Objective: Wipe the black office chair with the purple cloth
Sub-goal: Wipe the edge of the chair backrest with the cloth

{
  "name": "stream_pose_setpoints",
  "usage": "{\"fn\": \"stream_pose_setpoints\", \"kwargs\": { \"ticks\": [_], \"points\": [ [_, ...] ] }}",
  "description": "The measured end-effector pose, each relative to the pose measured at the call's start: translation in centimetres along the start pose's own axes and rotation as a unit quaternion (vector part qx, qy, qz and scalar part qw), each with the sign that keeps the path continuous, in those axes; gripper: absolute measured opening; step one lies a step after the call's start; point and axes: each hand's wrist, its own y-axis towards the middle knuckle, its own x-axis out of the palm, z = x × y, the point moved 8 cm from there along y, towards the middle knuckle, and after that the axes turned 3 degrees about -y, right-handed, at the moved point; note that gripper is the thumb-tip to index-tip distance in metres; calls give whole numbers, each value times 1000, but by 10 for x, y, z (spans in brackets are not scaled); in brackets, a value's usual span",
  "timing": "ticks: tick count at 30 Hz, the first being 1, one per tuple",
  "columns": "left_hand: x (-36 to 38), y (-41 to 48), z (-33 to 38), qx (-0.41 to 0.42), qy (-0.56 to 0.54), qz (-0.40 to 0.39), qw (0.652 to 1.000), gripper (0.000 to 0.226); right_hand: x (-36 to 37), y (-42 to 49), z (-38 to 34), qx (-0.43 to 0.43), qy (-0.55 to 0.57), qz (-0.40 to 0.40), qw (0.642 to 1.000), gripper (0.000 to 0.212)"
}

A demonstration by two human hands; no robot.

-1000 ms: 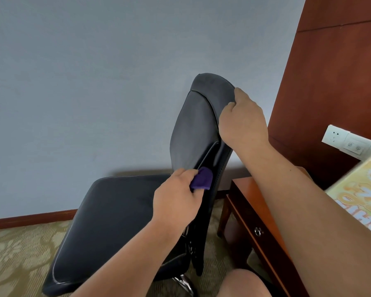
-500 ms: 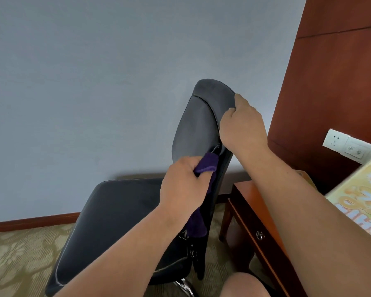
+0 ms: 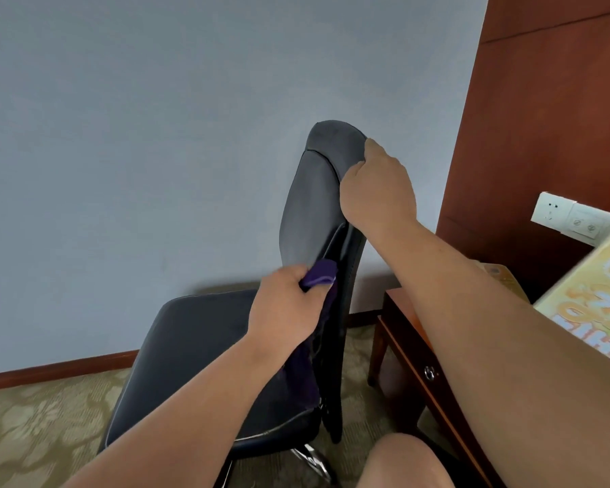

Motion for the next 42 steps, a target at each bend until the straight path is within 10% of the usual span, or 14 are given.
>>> {"fn": "stream_pose_setpoints", "kwargs": {
  "ticks": [13, 21, 25, 42],
  "points": [
    [16, 15, 29, 64, 119, 40, 990, 22, 2, 23, 18, -21, 52, -45, 997, 40],
    [14, 38, -2, -74, -119, 66, 988, 37, 10, 46, 31, -39, 57, -53, 996, 47],
    [17, 52, 0, -50, -117, 70, 989, 39, 16, 68, 43, -49, 45, -41, 997, 15],
    [57, 85, -40, 9, -133, 51, 990, 10, 28, 108, 56, -86, 36, -12, 996, 23]
  ]
}}
